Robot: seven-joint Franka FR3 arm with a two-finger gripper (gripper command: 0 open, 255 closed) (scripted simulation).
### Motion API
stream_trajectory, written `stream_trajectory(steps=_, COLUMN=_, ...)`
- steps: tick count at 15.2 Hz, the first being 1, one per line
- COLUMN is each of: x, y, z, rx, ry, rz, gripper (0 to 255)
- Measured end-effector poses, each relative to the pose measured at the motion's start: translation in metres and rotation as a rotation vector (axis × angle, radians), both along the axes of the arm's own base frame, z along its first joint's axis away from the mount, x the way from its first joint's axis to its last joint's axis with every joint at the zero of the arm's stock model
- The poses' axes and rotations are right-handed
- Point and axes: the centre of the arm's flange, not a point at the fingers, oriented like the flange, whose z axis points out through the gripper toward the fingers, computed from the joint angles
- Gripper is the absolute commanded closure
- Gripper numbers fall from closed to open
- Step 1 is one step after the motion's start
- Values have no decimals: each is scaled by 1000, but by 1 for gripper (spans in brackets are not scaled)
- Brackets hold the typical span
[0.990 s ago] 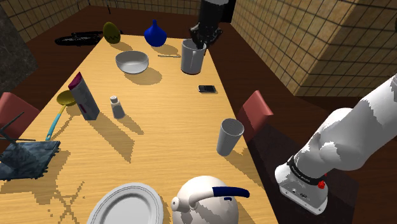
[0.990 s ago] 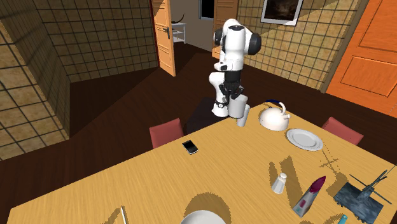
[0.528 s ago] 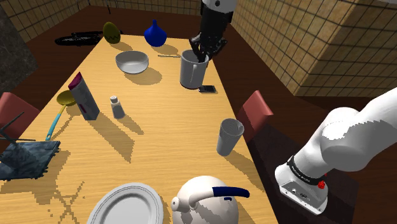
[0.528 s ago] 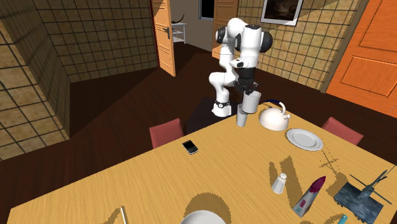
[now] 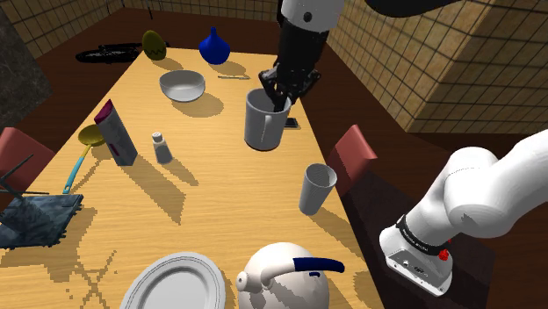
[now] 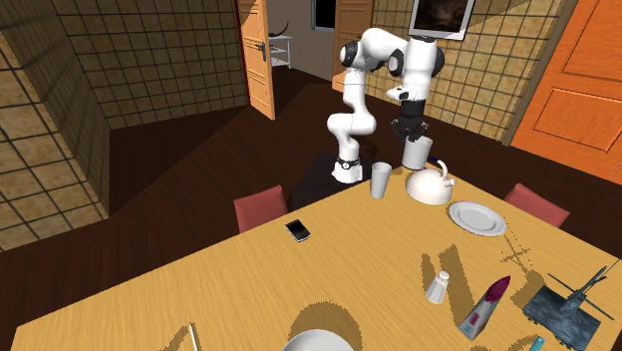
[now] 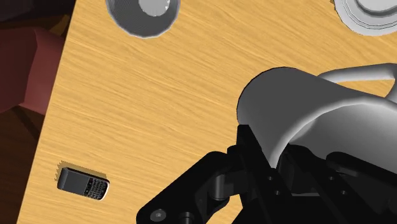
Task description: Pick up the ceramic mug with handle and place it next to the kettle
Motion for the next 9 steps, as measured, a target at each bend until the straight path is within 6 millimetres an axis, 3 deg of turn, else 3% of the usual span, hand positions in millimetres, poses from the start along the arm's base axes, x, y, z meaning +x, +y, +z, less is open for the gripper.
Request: stream_trajectory(steps=9, x=-91, y=82, z=1, rx=0, ry=0, rz=0, gripper=255)
